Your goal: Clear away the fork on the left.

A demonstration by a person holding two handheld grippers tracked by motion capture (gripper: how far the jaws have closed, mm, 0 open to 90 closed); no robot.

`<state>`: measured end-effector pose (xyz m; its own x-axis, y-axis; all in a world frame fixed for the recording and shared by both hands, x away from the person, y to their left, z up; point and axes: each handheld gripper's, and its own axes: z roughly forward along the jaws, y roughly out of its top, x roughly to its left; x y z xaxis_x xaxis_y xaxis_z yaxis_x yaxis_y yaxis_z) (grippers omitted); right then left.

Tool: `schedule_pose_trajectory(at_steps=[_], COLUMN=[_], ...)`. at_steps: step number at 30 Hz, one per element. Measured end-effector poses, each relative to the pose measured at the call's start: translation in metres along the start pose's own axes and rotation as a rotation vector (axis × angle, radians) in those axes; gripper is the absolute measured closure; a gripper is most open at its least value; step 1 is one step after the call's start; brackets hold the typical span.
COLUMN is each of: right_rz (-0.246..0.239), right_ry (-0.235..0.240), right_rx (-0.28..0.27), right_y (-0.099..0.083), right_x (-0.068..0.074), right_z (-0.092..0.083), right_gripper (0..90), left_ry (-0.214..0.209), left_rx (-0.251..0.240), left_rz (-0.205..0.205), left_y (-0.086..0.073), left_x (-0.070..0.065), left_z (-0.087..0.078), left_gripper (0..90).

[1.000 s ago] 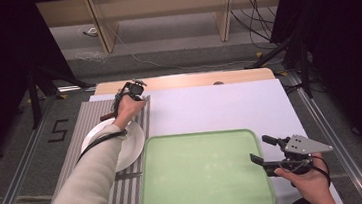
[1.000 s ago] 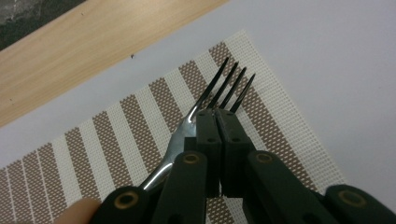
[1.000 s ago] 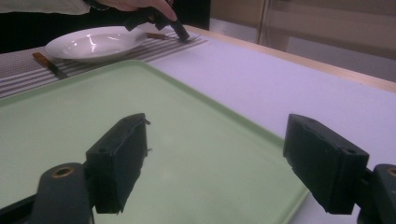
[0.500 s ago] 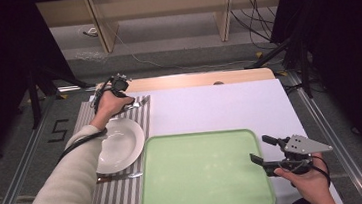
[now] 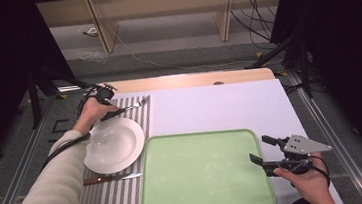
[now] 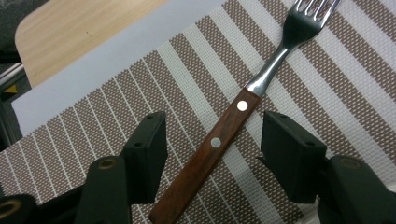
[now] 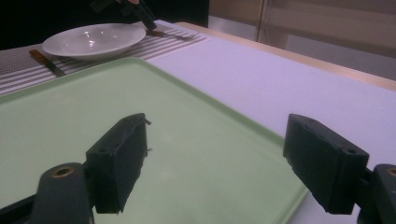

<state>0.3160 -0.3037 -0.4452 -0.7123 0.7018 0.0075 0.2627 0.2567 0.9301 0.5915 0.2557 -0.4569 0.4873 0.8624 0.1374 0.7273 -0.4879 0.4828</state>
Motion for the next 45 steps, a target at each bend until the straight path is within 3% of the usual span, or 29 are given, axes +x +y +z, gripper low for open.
schedule_pose_trajectory(at_steps=[10, 34, 45], right_rz=[0.003, 0.001, 0.002], right_ry=[0.000, 0.004, 0.005], right_rx=[-0.002, -0.003, -0.004], right_y=[0.000, 0.000, 0.000], right_x=[0.000, -0.001, -0.001], right_z=[0.000, 0.000, 0.000], right_gripper=[22.8, 22.8, 22.8], left_ry=[-0.015, -0.067, -0.063], left_rx=[0.033, 0.051, 0.065], left_rz=[0.029, -0.012, 0.019], left_y=[0.000, 0.000, 0.003], left_x=[0.001, 0.006, 0.004], left_z=[0.010, 0.015, 0.015], left_gripper=[41.2, 52.2, 53.1])
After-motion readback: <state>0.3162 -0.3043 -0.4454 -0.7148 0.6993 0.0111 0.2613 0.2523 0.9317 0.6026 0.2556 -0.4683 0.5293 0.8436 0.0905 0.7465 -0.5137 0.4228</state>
